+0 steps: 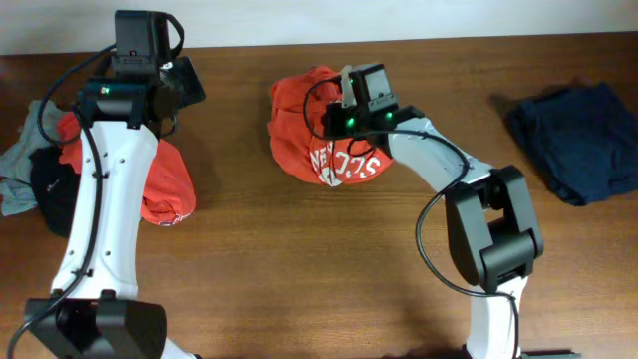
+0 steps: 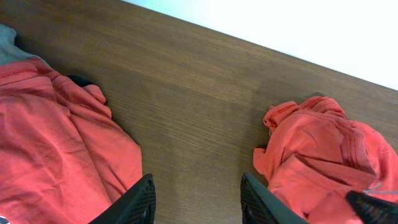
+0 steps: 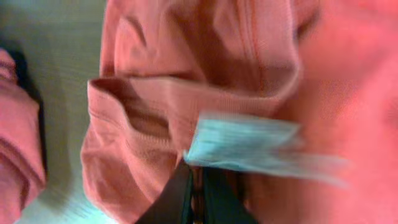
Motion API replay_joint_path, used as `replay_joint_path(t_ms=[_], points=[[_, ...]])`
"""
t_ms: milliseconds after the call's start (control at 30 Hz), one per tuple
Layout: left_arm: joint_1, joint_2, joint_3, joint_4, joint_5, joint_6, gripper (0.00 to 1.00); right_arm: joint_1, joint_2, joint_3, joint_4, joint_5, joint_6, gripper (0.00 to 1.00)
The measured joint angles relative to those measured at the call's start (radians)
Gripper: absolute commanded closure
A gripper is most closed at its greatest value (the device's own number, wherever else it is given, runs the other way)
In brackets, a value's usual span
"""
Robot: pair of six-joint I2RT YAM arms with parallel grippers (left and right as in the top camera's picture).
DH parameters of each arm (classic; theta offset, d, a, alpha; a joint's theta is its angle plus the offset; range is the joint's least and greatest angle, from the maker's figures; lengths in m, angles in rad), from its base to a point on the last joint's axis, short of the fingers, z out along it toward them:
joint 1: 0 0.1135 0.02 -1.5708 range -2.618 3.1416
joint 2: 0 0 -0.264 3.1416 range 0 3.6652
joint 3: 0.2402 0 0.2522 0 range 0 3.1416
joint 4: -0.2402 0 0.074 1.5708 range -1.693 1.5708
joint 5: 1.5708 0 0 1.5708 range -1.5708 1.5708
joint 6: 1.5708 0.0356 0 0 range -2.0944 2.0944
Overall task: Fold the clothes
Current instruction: 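Grasp the red shirt with the right gripper and lift it rightward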
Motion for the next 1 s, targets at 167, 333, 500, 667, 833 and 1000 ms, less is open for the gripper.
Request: replay_joint_path(t_ms=[167,333,500,667,833,1000], points=[[0.000,0.002,0.000,-0.010,0.002,0.000,0.56,-0.034,-0.015,0.342,-0.462,0.005,-0.103,0.96],[0.000,0.002,0.000,-0.027,0.138,0.087,0.56,-0.034,-0.047,0.746,-0.829,0.008,-0.207,0.96],[0.000,0.002,0.000,-0.032,0.363,0.257,0.56,-0.034,-0.074,1.049,-1.054,0.012,-0.286,0.96],[-0.001,0.002,0.000,-0.041,0.605,0.481,0.56,-0.034,-0.085,1.200,-1.191,0.016,-0.336,0.96],[-0.016,0.002,0.000,-0.078,0.771,0.674,0.56,-0.034,-0.086,1.281,-1.279,0.014,-0.399,0.96],[-0.020,0.002,0.000,-0.054,0.811,0.724,0.56,-0.034,-0.141,1.313,-1.329,0.026,-0.462,0.96]])
